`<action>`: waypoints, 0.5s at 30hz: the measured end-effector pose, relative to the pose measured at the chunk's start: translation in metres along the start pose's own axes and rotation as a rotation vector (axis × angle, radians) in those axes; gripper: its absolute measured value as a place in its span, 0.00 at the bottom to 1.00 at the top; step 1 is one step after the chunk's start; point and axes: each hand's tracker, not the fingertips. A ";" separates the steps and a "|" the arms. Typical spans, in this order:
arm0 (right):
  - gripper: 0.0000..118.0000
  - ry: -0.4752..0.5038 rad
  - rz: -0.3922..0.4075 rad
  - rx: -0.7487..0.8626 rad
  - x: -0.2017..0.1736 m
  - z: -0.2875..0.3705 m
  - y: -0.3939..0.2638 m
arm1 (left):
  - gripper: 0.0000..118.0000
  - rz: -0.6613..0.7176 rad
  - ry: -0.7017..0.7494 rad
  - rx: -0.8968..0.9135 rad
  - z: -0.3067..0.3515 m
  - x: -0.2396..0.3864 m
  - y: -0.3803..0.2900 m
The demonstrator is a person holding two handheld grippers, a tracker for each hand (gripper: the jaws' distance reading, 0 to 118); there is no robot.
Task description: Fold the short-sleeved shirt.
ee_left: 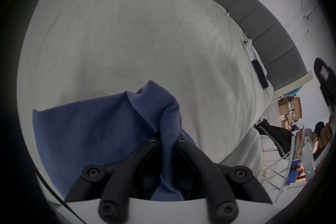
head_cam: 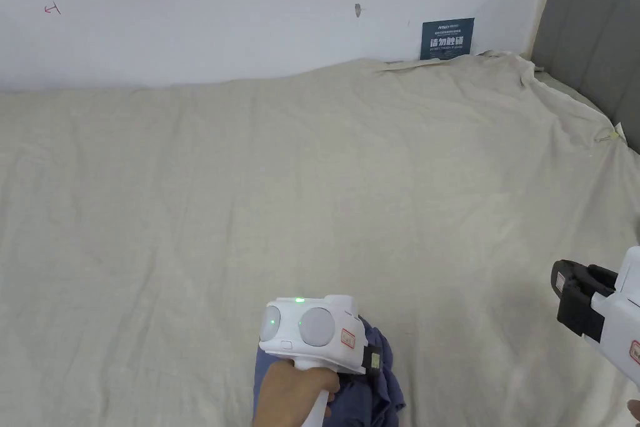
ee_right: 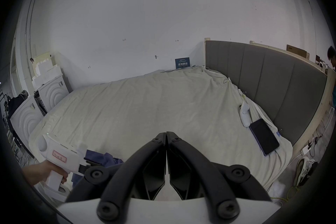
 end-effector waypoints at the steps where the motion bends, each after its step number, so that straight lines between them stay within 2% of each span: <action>1: 0.00 -0.001 -0.001 0.000 0.000 0.000 0.000 | 0.10 0.001 0.007 0.005 0.000 0.001 0.000; 3: 0.00 -0.002 -0.001 -0.001 0.000 0.001 0.000 | 0.22 -0.001 0.007 0.017 0.007 0.004 0.001; 4: 0.00 -0.001 -0.001 -0.001 0.000 0.001 0.000 | 0.31 -0.011 -0.015 0.022 0.022 0.007 -0.001; 8: 0.00 0.002 -0.001 0.004 0.000 0.002 0.002 | 0.93 -0.009 -0.088 0.114 0.055 0.008 0.003; 9: 0.00 0.002 -0.003 0.007 -0.001 0.003 0.002 | 1.00 -0.012 -0.101 0.165 0.067 0.006 0.003; 12: 0.00 0.003 -0.003 0.014 -0.003 0.004 0.004 | 1.00 -0.006 -0.105 0.331 0.109 -0.003 -0.003; 15: 0.00 0.006 0.001 0.018 -0.004 0.005 0.006 | 1.00 -0.009 -0.043 0.430 0.130 -0.020 -0.007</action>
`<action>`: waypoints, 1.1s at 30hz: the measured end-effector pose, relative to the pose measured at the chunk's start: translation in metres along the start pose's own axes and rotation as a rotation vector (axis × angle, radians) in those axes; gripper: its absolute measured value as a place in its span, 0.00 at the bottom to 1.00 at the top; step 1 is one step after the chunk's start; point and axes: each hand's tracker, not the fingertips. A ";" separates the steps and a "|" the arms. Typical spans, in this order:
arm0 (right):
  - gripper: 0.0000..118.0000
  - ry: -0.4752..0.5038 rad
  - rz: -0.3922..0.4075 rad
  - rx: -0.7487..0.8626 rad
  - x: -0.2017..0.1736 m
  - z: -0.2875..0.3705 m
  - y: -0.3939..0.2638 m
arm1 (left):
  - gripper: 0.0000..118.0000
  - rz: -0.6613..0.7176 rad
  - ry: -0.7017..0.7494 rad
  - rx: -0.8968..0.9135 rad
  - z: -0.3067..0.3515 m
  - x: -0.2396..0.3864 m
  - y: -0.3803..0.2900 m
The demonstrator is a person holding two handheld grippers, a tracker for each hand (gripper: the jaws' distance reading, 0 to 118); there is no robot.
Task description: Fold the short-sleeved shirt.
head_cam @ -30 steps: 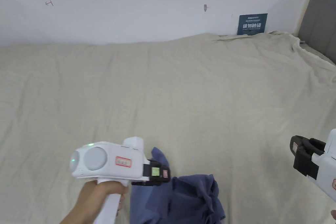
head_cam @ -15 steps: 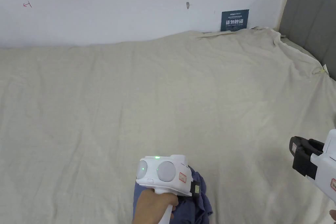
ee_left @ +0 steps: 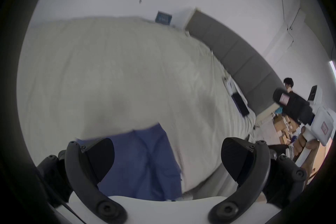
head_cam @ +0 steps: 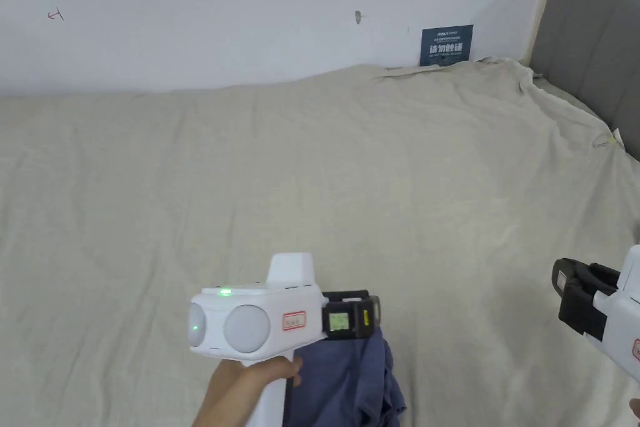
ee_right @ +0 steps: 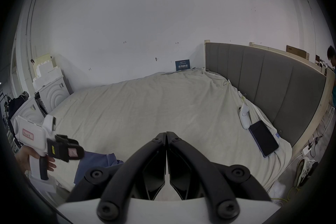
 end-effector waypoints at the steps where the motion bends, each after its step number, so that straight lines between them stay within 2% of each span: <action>1: 0.00 0.000 0.000 0.001 0.000 0.000 0.000 | 1.00 -0.013 0.023 0.017 0.003 -0.005 -0.001; 3: 0.00 0.003 0.000 0.003 -0.002 0.000 0.001 | 0.99 -0.046 0.083 0.033 0.008 -0.017 -0.004; 5: 0.00 0.005 0.001 0.003 -0.003 0.000 0.001 | 0.86 -0.048 0.151 0.056 0.010 -0.027 -0.010; 7: 0.00 0.007 0.003 0.003 -0.004 0.000 0.001 | 0.83 -0.048 0.190 0.092 0.011 -0.036 -0.020; 11: 0.00 0.007 0.003 -0.001 -0.005 -0.001 0.000 | 0.23 -0.052 0.212 0.118 0.010 -0.040 -0.045; 14: 0.00 0.005 0.001 -0.006 -0.004 -0.001 -0.001 | 0.00 -0.069 0.204 0.128 0.002 -0.039 -0.066; 17: 0.00 0.000 -0.003 -0.010 -0.001 -0.001 -0.003 | 0.00 -0.127 0.224 0.116 -0.017 -0.035 -0.086; 21: 0.00 -0.002 -0.007 -0.019 0.003 -0.001 -0.006 | 0.00 -0.126 0.183 0.085 -0.037 -0.014 -0.105; 26: 0.00 -0.012 -0.016 -0.025 0.010 0.000 -0.009 | 0.00 -0.204 0.142 0.026 -0.064 0.022 -0.125; 30: 0.00 -0.024 -0.022 -0.031 0.017 0.001 -0.012 | 0.00 -0.273 0.177 0.026 -0.086 0.041 -0.138; 33: 0.00 -0.032 -0.025 -0.033 0.021 0.002 -0.013 | 0.00 -0.276 0.181 0.051 -0.091 0.047 -0.138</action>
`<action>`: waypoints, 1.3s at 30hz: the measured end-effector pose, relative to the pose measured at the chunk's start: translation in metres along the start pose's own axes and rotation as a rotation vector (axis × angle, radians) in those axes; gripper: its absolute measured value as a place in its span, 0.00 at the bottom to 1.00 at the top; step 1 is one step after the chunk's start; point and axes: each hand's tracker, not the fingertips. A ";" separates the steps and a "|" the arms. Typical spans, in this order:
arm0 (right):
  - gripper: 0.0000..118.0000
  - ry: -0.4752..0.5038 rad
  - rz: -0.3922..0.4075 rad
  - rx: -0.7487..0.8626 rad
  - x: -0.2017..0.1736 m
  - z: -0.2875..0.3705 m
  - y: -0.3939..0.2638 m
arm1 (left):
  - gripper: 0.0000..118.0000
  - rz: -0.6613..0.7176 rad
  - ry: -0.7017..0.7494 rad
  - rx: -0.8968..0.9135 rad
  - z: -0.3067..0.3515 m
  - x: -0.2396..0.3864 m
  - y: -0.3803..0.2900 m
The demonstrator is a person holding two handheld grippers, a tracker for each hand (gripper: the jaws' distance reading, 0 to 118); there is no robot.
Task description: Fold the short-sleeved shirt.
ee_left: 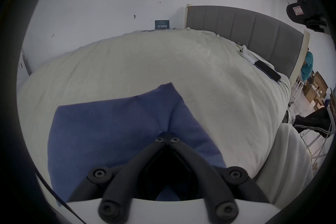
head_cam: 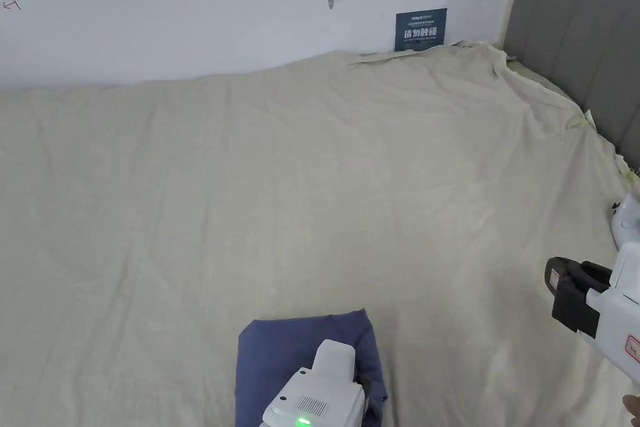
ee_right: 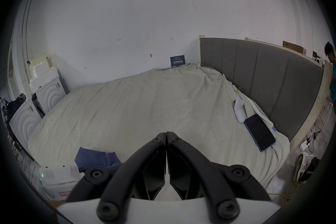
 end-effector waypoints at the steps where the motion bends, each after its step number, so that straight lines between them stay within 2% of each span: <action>1: 0.00 -0.002 -0.001 -0.002 0.001 0.000 0.000 | 0.00 -0.014 -0.001 0.005 -0.001 0.003 0.000; 3: 0.00 -0.007 -0.001 -0.004 0.002 -0.001 0.000 | 0.00 -0.066 -0.002 0.010 -0.003 0.011 0.000; 14: 0.00 -0.006 -0.001 0.004 0.000 0.001 0.002 | 0.00 -0.089 -0.065 0.029 0.003 0.026 0.004; 17: 0.00 -0.004 0.003 0.012 -0.003 0.003 0.005 | 0.00 -0.013 -0.089 0.093 0.017 0.020 0.015; 20: 0.00 0.002 0.010 0.029 -0.009 0.006 0.010 | 0.00 -0.041 -0.086 0.161 0.039 0.011 0.034; 23: 0.00 0.014 0.017 0.053 -0.016 0.008 0.016 | 0.00 -0.008 -0.082 0.226 0.060 -0.005 0.055; 32: 0.00 0.053 0.051 0.141 -0.049 0.010 0.036 | 0.00 0.027 0.023 0.407 0.118 -0.057 0.108; 36: 0.00 0.066 0.073 0.194 -0.066 0.009 0.042 | 0.00 0.019 0.127 0.470 0.136 -0.084 0.120; 39: 0.00 0.069 0.091 0.234 -0.078 0.008 0.043 | 0.00 0.067 0.167 0.503 0.148 -0.107 0.125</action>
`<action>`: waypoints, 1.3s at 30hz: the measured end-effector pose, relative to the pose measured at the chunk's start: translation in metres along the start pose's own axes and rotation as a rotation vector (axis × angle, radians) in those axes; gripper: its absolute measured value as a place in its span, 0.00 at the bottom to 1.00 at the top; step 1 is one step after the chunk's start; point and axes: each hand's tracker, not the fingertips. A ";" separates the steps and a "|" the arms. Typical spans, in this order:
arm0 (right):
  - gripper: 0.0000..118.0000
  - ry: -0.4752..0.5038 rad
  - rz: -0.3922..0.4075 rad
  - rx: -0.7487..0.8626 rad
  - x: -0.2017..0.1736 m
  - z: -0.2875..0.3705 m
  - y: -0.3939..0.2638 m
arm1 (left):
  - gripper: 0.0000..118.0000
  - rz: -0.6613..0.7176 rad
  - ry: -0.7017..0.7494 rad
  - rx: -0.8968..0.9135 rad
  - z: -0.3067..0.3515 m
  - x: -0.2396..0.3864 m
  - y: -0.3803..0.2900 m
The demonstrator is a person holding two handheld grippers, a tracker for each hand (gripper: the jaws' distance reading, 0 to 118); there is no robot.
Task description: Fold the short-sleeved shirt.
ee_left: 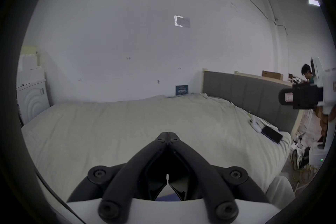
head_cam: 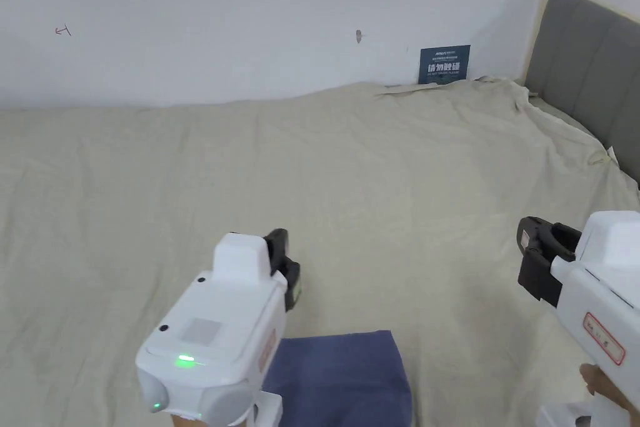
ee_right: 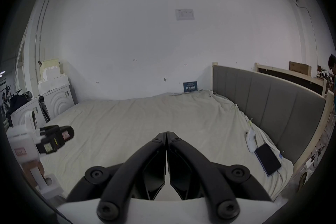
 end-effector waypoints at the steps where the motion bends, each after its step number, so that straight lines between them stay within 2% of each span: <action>1: 0.00 0.001 0.002 0.012 -0.003 -0.001 0.000 | 0.00 0.000 0.025 0.011 0.001 -0.006 0.001; 5: 0.00 0.001 0.009 0.063 -0.013 -0.006 -0.005 | 0.00 -0.023 0.108 0.027 0.007 -0.029 0.002; 11: 0.00 -0.031 0.050 0.140 -0.028 -0.008 -0.014 | 0.00 0.020 0.219 0.060 0.017 -0.061 -0.006; 19: 0.00 -0.045 0.065 0.157 -0.034 -0.009 -0.020 | 0.00 0.043 0.264 0.049 0.024 -0.080 -0.018; 30: 0.00 -0.021 0.052 0.119 -0.042 -0.021 -0.027 | 0.00 0.046 0.259 0.029 0.023 -0.079 -0.023; 39: 0.00 0.058 0.021 -0.061 -0.070 -0.061 -0.095 | 0.00 0.086 0.246 -0.030 0.024 -0.088 -0.041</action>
